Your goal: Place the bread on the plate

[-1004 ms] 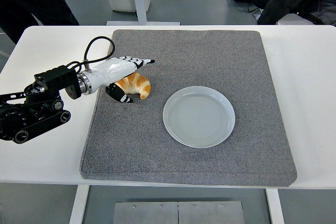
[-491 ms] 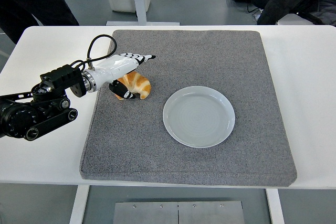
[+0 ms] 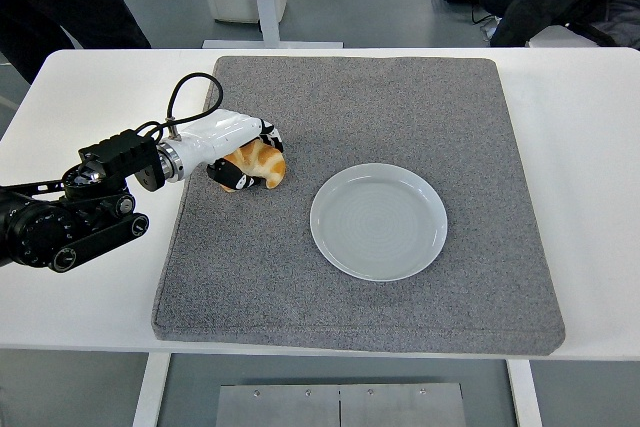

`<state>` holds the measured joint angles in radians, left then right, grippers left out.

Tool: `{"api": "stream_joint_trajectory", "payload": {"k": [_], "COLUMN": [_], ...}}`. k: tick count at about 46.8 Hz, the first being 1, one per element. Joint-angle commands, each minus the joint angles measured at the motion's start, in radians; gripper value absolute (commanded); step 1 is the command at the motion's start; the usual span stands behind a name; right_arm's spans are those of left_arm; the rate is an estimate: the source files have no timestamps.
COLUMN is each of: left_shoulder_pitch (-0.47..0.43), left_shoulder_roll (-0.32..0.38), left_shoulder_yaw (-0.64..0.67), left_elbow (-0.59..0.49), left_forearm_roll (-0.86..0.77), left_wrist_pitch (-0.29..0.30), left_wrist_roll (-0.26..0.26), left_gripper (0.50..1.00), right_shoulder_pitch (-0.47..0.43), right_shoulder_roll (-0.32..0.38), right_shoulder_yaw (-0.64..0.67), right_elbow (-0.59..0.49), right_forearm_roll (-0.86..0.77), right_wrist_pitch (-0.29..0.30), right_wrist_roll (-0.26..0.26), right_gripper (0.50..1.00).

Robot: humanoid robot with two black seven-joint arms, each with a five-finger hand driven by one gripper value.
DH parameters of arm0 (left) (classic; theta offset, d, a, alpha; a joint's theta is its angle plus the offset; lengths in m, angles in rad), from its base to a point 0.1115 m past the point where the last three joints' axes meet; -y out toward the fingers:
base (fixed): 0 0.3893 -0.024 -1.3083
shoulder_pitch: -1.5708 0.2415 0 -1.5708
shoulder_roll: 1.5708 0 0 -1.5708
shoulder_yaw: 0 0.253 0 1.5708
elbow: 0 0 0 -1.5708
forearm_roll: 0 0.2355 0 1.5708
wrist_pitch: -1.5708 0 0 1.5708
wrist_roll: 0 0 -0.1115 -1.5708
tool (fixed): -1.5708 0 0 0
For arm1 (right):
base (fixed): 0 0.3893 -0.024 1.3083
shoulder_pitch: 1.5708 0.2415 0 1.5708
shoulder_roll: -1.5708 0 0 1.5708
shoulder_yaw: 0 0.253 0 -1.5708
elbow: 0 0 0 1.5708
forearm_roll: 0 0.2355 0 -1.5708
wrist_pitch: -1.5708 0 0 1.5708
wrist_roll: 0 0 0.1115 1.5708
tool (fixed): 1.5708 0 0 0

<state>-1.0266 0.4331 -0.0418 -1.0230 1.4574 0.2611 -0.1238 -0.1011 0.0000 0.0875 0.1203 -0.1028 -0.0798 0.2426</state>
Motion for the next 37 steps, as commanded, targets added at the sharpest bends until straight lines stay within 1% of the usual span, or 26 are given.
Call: {"api": "stream_joint_trajectory", "payload": {"k": [1,10,13,25,29,33,37], "left_shoulder_pitch": [-0.006,-0.012,-0.027,-0.156,-0.193,-0.234,-0.269], "left_shoulder_roll": [0.001,0.001,0.001,0.002,0.013,0.021,0.032], "left_shoulder_yaw": [0.008,0.008,0.008,0.007,0.007,0.007,0.007], "left_elbow": [0.0,0.0,0.0,-0.003,-0.003,-0.005,-0.006], "left_forearm_roll": [0.0,0.001,0.001,-0.002,-0.015,-0.055,-0.083], "left_wrist_pitch": [-0.002,-0.003,-0.003,-0.009,-0.029,-0.066,-0.089], "left_wrist_roll": [0.0,-0.01,-0.01,-0.01,-0.01,-0.011,-0.011], "left_gripper": [0.5,0.5,0.5,0.5,0.5,0.5,0.5], "right_shoulder_pitch": [0.0,0.0,0.0,0.0,0.0,0.0,0.0], "right_shoulder_roll": [0.0,0.0,0.0,0.0,0.0,0.0,0.0], "right_shoulder_yaw": [0.0,0.0,0.0,0.0,0.0,0.0,0.0], "right_elbow": [-0.001,-0.001,-0.001,-0.001,-0.001,-0.001,-0.001], "right_forearm_roll": [0.0,0.0,0.0,0.0,0.0,0.0,0.0], "right_wrist_pitch": [0.0,0.0,0.0,0.0,0.0,0.0,0.0], "right_wrist_roll": [0.0,0.0,0.0,0.0,0.0,0.0,0.0], "right_gripper": [1.0,1.0,1.0,1.0,1.0,1.0,1.0]}}
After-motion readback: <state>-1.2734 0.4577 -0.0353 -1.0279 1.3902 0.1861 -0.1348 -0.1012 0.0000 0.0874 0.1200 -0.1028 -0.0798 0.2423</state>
